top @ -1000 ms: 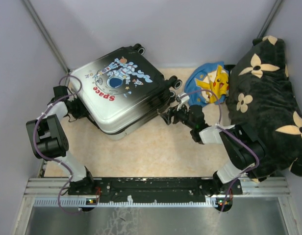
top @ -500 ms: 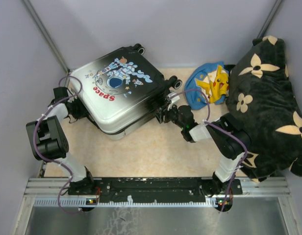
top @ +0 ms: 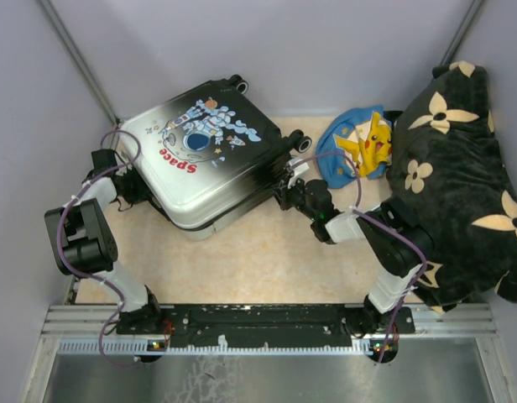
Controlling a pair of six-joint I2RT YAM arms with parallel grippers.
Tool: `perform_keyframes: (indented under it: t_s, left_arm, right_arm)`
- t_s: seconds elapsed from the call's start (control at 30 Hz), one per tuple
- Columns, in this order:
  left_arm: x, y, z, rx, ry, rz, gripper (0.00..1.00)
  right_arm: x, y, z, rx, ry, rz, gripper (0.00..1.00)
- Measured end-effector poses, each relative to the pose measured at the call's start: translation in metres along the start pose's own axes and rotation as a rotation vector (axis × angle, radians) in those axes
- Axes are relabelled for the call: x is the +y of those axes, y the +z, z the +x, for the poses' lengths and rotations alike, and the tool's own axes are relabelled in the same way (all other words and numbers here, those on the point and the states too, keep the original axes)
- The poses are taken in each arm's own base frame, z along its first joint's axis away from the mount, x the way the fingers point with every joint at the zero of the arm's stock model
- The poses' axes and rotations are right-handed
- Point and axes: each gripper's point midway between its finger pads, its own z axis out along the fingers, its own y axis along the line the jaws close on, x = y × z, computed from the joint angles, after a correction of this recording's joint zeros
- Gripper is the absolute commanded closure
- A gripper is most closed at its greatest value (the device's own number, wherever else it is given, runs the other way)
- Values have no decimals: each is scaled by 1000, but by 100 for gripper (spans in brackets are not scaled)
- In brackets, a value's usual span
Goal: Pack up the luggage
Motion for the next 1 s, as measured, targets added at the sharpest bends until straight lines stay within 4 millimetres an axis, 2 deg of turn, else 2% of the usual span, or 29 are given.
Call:
perform_keyframes:
  t_s: [0.1, 0.23, 0.33, 0.47, 0.63, 0.77, 1.0]
  left_arm:
    - [1, 0, 0, 0, 3, -3, 100]
    - [2, 0, -1, 3, 11, -9, 100]
    - [2, 0, -1, 15, 19, -12, 100]
    - [3, 2, -3, 26, 33, -15, 100]
    - [1, 6, -9, 36, 66, -3, 100]
    - [-3, 13, -16, 45, 107, 27, 100]
    - [-15, 27, -30, 83, 200, 122, 100]
  right_arm:
    - [-14, -5, -4, 10, 6, 34, 100]
    - [-48, -19, -16, 10, 9, 109, 100]
    - [-60, -23, -16, 23, 8, 114, 100]
    - [-77, -22, -23, 32, 15, 110, 100]
    - [-103, -5, -32, 18, 34, 49, 100]
    - [-110, 5, -35, 8, 36, -62, 100]
    - [-112, 16, -40, 2, 89, -278, 100]
